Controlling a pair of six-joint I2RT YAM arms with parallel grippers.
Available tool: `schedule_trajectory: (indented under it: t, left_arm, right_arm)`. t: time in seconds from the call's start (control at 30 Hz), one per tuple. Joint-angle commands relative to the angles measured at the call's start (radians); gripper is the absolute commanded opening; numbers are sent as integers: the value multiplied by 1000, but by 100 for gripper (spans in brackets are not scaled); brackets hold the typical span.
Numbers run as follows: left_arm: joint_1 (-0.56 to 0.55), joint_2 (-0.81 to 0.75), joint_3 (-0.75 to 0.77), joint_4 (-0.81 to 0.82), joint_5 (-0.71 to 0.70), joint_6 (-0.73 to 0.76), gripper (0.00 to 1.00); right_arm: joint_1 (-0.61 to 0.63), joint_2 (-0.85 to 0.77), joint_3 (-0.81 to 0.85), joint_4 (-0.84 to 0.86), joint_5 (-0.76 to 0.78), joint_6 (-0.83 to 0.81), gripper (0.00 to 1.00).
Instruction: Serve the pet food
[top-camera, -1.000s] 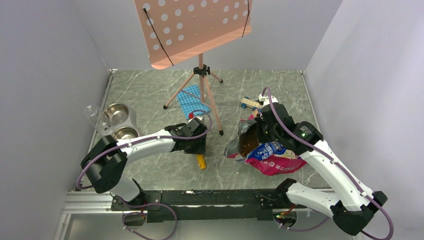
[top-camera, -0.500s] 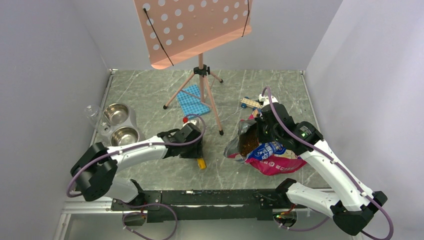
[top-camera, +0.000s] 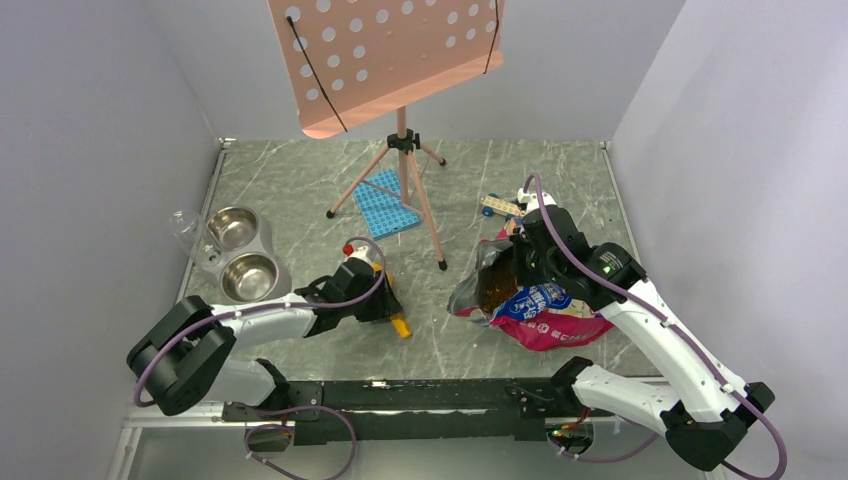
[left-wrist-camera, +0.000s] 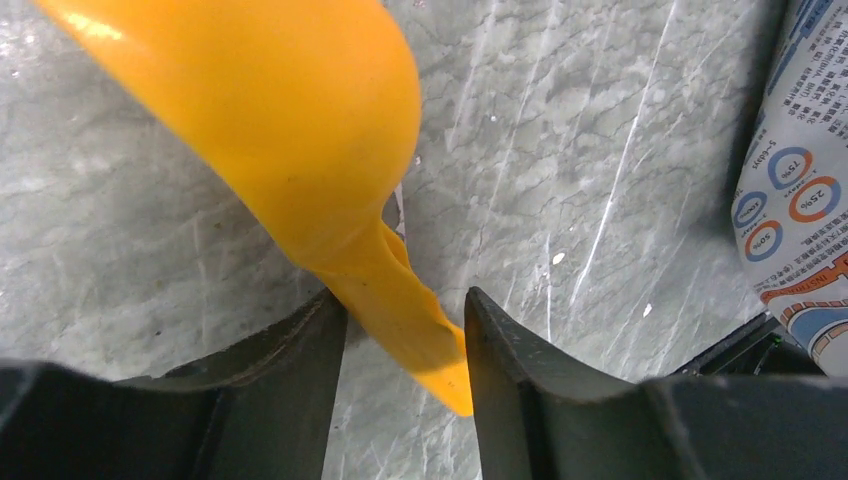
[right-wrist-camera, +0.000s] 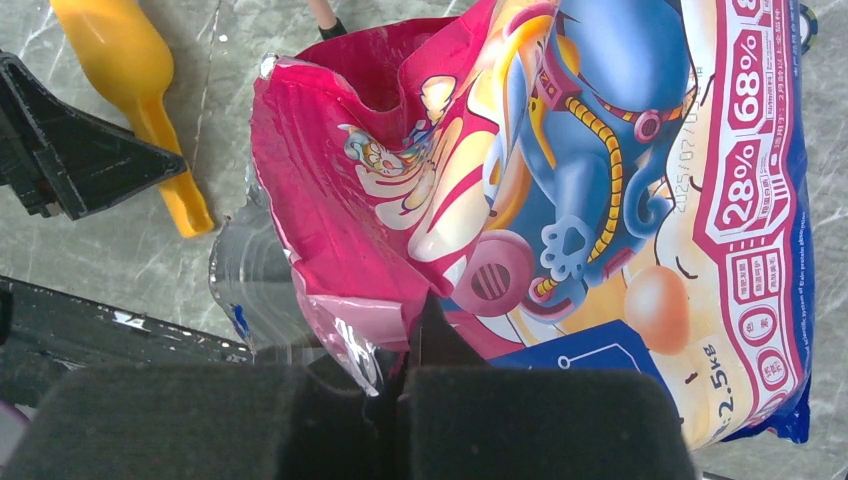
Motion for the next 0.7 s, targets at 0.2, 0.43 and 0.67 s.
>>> schedule_trajectory:
  t: [0.2,0.43,0.67]
  left_arm:
    - [-57,194,272,-212,-92,73,23]
    - [-185,375,660,-777,-453,67,0]
    - [-197,500,805,-1077,-617,29,0]
  right_arm:
    - [1,-5,28,39,-63,19,0]
    - [1,-6,32,43,-63,25,0]
    - [0,-10,26,44,-57,20,0]
